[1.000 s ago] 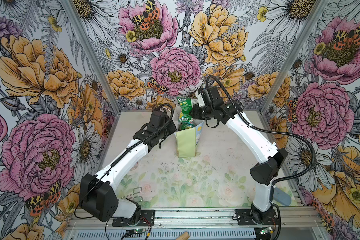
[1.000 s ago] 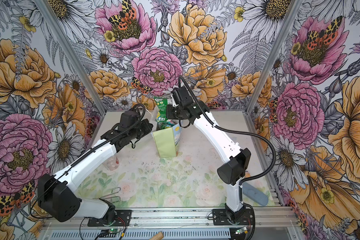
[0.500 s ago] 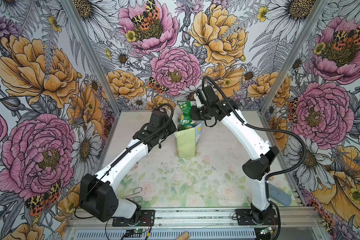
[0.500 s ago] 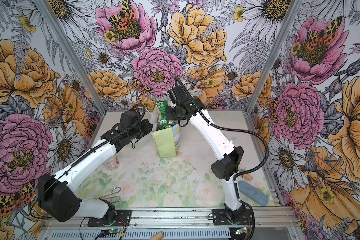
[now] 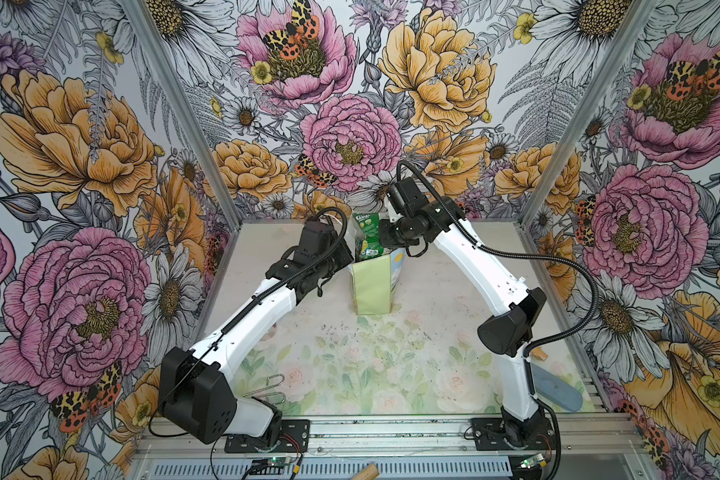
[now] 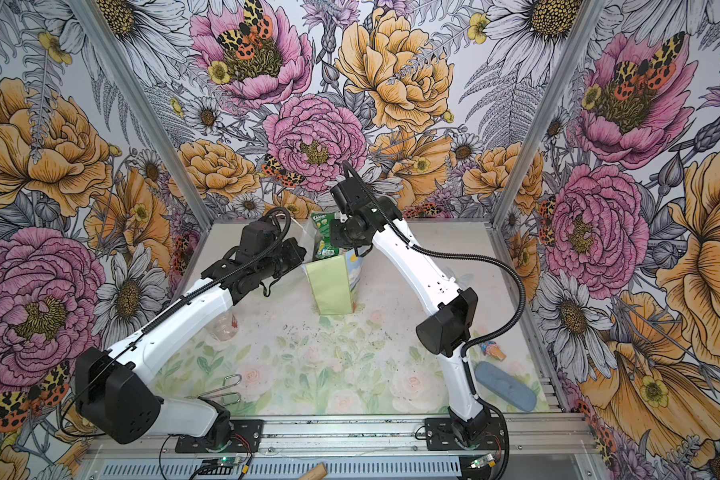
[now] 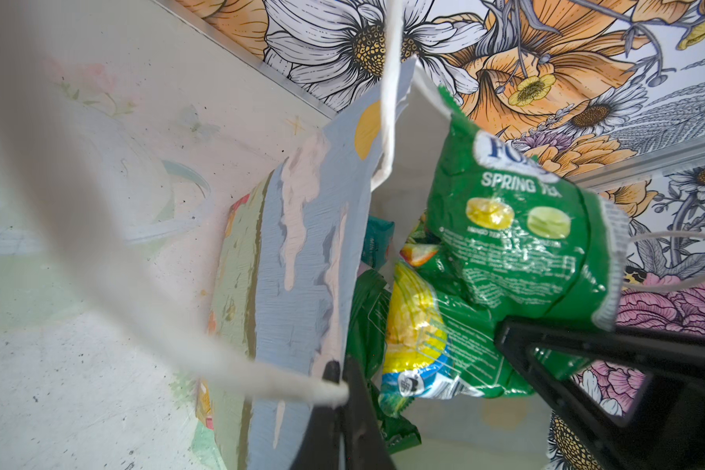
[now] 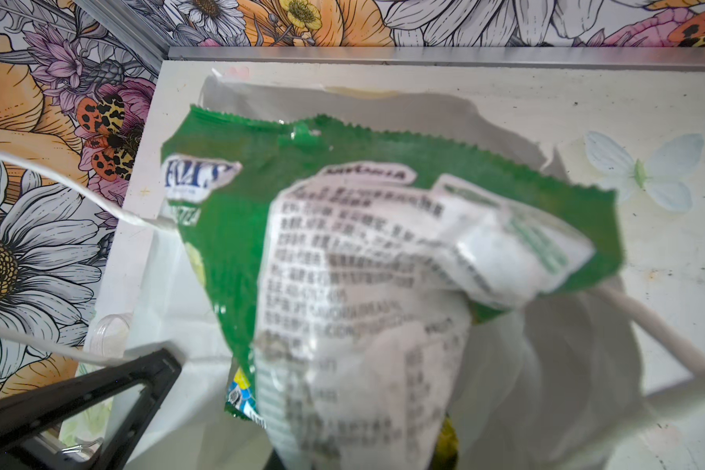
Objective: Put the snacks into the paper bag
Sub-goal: 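Lower the green candy bag into the paper bag with the right gripper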
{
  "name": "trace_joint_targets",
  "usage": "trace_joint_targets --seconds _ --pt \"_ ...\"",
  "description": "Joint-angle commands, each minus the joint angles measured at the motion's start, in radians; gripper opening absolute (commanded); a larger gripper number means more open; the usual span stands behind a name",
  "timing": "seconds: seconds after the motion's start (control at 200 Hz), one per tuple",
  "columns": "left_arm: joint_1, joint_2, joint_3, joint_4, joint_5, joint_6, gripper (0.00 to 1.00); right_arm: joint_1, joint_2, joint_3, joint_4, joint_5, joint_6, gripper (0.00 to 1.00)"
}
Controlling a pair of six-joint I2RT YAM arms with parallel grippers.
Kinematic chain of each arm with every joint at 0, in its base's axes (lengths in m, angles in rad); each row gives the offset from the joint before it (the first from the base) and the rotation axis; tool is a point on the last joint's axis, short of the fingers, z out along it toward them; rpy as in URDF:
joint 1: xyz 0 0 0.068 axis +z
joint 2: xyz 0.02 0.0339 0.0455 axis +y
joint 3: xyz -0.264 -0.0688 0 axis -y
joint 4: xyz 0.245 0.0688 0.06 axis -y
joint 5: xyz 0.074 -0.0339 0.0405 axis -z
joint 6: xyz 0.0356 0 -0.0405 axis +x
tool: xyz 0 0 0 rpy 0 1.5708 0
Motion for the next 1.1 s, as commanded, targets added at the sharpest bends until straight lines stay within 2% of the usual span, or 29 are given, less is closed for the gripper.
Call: trace_joint_targets --seconds 0.0,1.096 --pt "0.004 -0.016 -0.004 0.004 0.000 0.001 0.00 0.008 0.022 0.039 -0.004 0.027 -0.007 0.00" --pt "0.003 -0.014 -0.008 0.005 0.005 -0.002 0.00 0.000 0.137 0.183 -0.021 0.072 0.022 0.00"
